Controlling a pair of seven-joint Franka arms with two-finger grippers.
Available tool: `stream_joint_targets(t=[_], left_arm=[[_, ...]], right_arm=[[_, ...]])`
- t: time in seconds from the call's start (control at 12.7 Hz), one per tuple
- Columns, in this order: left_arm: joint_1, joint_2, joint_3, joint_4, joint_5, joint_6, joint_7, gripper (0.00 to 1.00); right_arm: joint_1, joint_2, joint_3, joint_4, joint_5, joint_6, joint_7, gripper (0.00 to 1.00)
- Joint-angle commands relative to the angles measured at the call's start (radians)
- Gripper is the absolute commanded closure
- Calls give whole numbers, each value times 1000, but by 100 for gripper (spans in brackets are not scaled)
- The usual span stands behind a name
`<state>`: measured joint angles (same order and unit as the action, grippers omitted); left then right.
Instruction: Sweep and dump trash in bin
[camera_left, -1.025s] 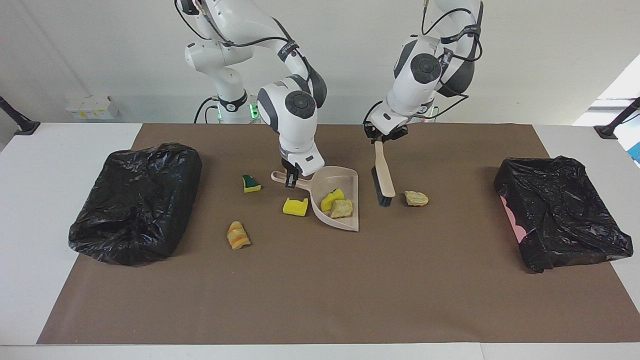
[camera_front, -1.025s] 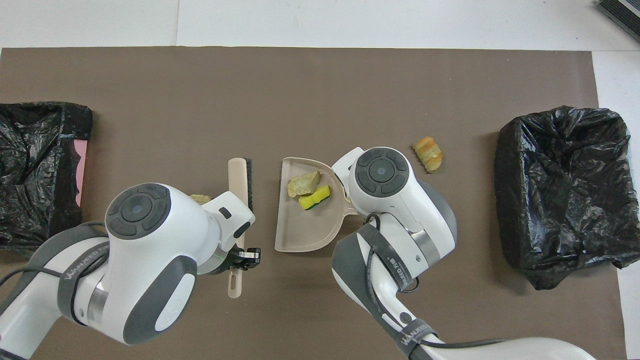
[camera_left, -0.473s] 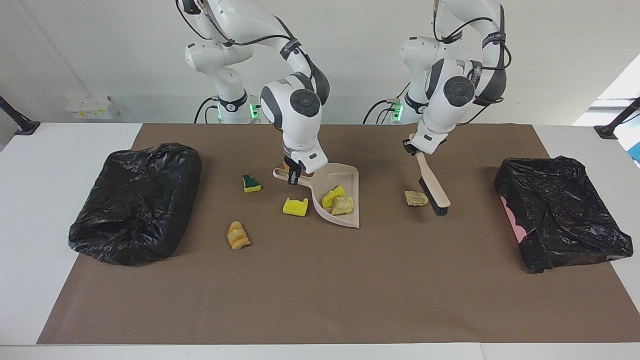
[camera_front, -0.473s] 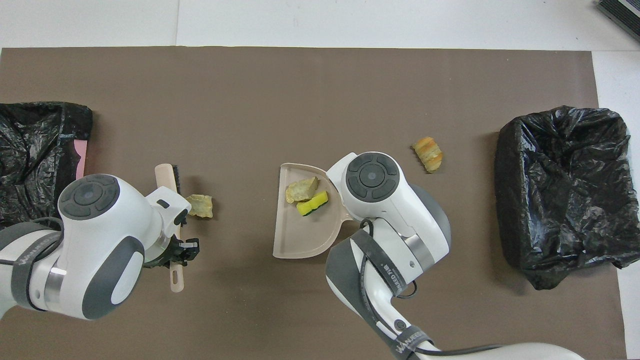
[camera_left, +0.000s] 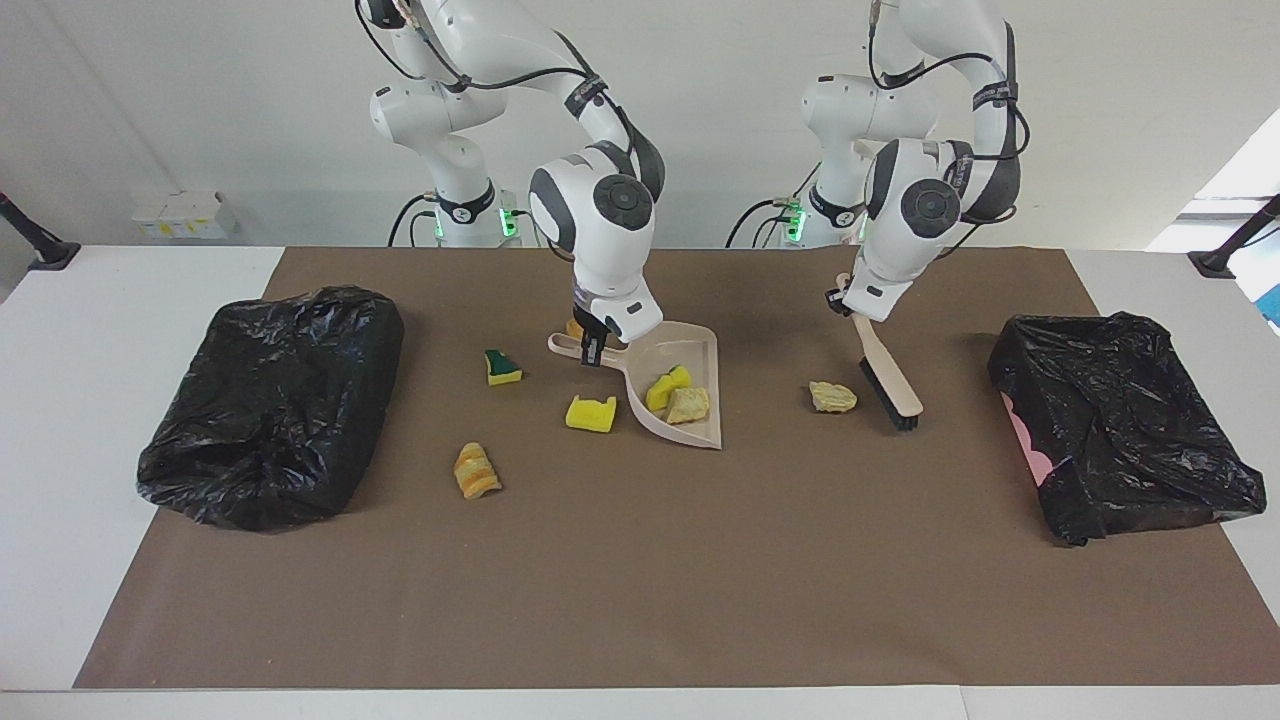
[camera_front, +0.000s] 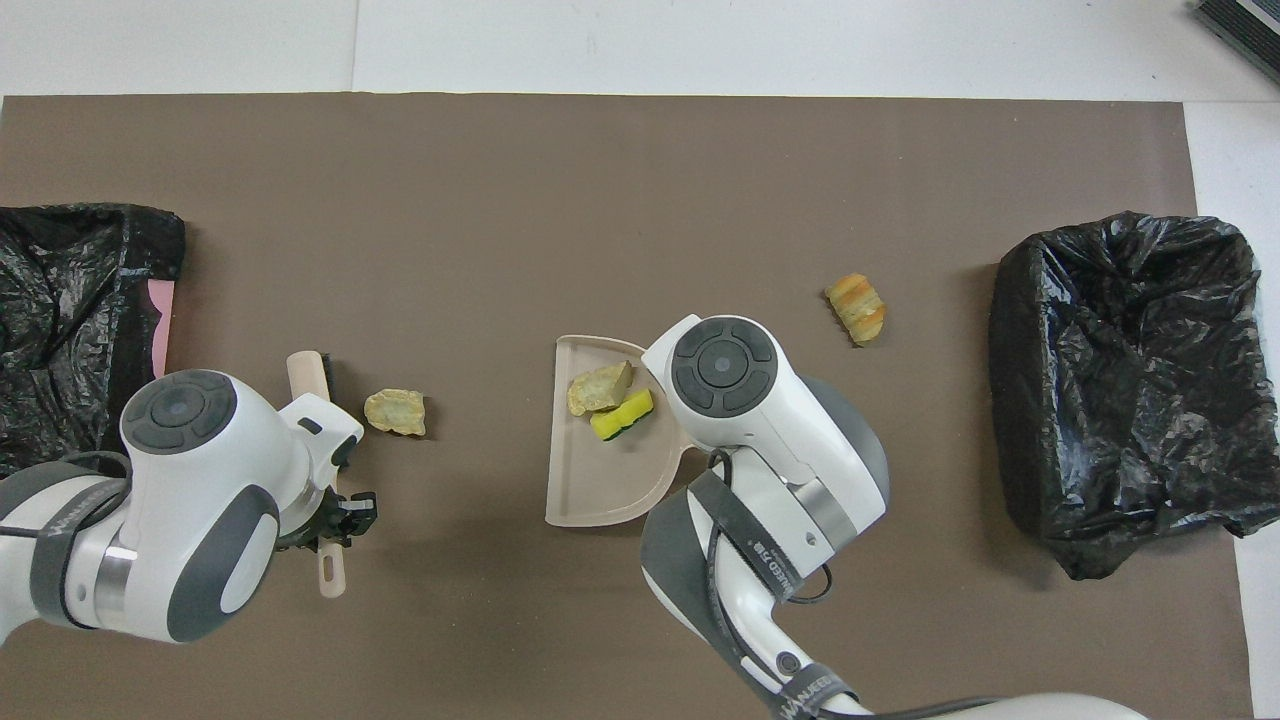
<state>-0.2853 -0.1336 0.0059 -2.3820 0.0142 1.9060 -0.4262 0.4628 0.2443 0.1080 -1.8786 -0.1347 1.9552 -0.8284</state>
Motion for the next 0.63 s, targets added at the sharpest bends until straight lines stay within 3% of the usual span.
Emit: stream_joint_targets(t=[0.0, 0.24, 0.55], left_arm=[[-66, -9, -1, -39, 15, 28, 44, 100], [-147, -11, -1, -42, -23, 65, 183, 100], [-311, -18, -3, -46, -150, 122, 195, 100]], right_arm=[[16, 0, 6, 4, -23, -21, 46, 100], [20, 6, 6, 4, -23, -15, 78, 100], [27, 17, 6, 1, -22, 8, 103, 100]])
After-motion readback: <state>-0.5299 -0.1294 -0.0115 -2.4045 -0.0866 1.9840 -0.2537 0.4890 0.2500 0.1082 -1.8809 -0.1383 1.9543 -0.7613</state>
